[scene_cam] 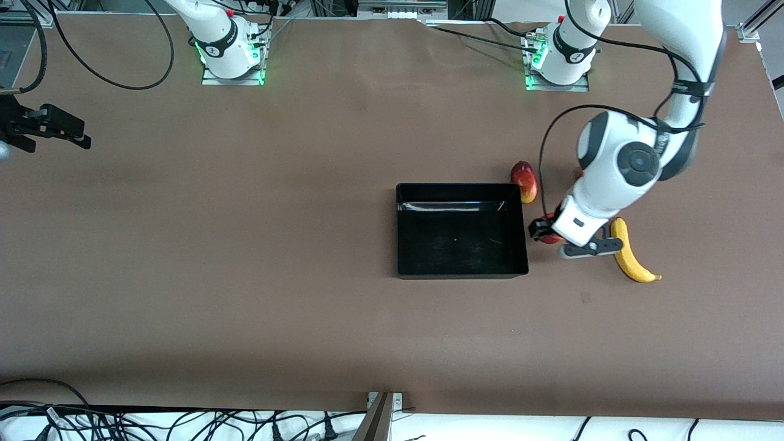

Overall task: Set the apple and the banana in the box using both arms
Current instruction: 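Lift the apple with the left gripper and carry it over the box, then lower the held apple into the black box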

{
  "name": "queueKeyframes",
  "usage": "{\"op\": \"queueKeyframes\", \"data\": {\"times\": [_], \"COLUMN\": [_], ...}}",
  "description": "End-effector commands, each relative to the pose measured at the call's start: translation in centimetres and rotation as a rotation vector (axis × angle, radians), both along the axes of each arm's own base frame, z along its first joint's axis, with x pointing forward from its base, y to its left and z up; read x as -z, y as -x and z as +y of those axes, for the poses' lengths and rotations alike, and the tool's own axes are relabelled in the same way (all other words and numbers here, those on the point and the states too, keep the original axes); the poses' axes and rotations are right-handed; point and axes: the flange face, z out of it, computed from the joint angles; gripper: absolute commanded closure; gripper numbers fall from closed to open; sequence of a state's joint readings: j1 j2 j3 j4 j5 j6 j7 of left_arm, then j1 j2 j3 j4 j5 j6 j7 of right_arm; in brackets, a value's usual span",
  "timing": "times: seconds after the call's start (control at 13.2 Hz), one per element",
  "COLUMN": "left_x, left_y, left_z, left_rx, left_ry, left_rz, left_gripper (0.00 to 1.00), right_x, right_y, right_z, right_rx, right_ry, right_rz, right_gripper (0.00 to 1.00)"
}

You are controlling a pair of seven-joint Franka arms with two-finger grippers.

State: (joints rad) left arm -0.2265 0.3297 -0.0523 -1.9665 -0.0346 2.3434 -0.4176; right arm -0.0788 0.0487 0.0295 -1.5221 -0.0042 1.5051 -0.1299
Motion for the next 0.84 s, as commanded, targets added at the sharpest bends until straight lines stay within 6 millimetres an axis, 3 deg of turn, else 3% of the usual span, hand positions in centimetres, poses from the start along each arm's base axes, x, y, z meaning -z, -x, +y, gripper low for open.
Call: {"op": "queueKeyframes", "data": {"times": [0.0, 0.38, 0.61, 0.76], "left_x": [-0.3, 0.4, 2.9, 4.5], "left_y": [1.9, 4.4, 5.6, 6.3], "left_z": [-3.1, -9.5, -14.4, -16.0], "left_rx": [-0.027, -0.044, -0.026, -0.014], "left_ry": [-0.01, 0.013, 0.04, 0.05], "left_rz": [0.02, 0.047, 0.016, 0.008], "left_gripper": [1.0, 1.0, 1.0, 1.0], "right_x": [-0.5, -0.6, -0.5, -0.6], "right_y": [-0.2, -0.3, -0.3, -0.2], "right_z": [0.0, 0.6, 0.5, 0.5], "right_rx": [0.001, -0.011, -0.011, -0.011], "right_ry": [0.006, 0.015, 0.017, 0.017], "right_rz": [-0.004, -0.007, -0.005, -0.008], "right_gripper": [0.0, 0.0, 0.0, 0.0]}}
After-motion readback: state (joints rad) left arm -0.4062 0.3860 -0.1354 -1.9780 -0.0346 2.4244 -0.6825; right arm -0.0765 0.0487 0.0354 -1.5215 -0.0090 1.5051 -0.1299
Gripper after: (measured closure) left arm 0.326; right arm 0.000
